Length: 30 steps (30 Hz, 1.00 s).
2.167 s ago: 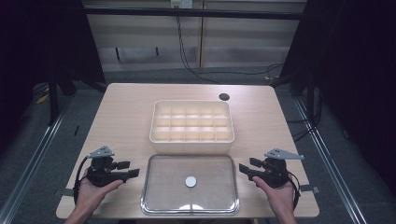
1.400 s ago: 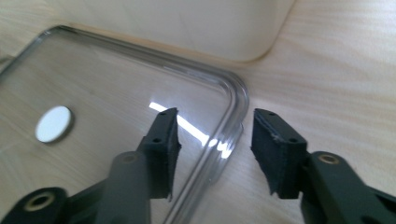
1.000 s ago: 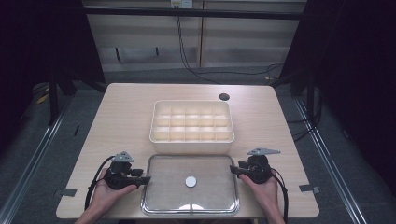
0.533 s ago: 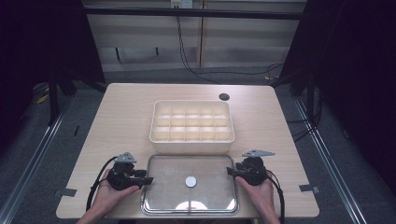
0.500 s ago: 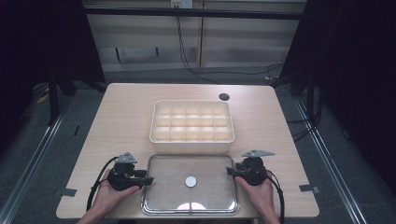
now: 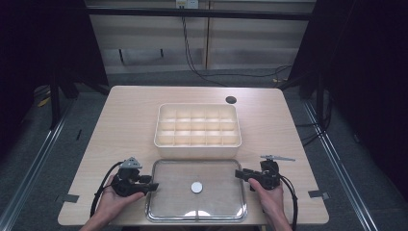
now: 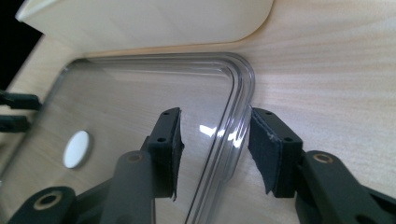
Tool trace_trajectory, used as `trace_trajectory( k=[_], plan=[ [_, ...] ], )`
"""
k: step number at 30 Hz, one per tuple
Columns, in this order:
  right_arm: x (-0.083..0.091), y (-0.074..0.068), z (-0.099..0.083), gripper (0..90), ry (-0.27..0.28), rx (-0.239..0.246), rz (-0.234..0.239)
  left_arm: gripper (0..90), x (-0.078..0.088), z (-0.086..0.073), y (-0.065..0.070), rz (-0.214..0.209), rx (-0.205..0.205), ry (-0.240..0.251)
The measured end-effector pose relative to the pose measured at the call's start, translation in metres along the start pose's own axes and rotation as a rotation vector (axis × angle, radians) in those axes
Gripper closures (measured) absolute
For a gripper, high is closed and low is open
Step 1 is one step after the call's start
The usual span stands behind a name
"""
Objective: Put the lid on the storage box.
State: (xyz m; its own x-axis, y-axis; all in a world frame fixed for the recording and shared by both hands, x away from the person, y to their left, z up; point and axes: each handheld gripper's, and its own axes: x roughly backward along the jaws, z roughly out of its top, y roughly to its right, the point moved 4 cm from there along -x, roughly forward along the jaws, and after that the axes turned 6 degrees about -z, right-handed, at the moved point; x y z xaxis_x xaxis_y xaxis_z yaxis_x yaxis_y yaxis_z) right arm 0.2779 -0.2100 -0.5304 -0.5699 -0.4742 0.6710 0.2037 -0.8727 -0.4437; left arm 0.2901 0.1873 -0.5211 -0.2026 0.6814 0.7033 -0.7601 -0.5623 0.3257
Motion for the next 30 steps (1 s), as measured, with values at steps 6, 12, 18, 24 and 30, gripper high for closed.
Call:
trace_trajectory(
  k=[6, 12, 18, 24, 30],
  plan=[
    [0.0012, 0.0043, -0.0011, 56.8, -0.008, -0.070, 0.049, 52.8, 0.0000, -0.0003, 0.0000, -0.001, 0.000, 0.004],
    [-0.0003, 0.0028, -0.0033, 61.2, -0.015, -0.102, 0.090, 52.6, 0.0003, -0.0004, 0.0000, -0.001, -0.002, 0.003],
    [0.0038, 0.0013, -0.0012, 63.5, 0.001, -0.097, 0.119, 52.5, 0.0002, -0.0003, -0.0005, 0.001, -0.002, 0.006],
    [0.0052, -0.0016, -0.0017, 65.5, -0.007, -0.077, 0.167, 51.9, 0.0005, -0.0003, -0.0016, 0.007, 0.001, 0.009],
    [0.0053, -0.0042, -0.0018, 65.2, -0.014, -0.064, 0.200, 51.6, 0.0012, -0.0006, -0.0031, 0.000, 0.009, 0.012]
  ],
)
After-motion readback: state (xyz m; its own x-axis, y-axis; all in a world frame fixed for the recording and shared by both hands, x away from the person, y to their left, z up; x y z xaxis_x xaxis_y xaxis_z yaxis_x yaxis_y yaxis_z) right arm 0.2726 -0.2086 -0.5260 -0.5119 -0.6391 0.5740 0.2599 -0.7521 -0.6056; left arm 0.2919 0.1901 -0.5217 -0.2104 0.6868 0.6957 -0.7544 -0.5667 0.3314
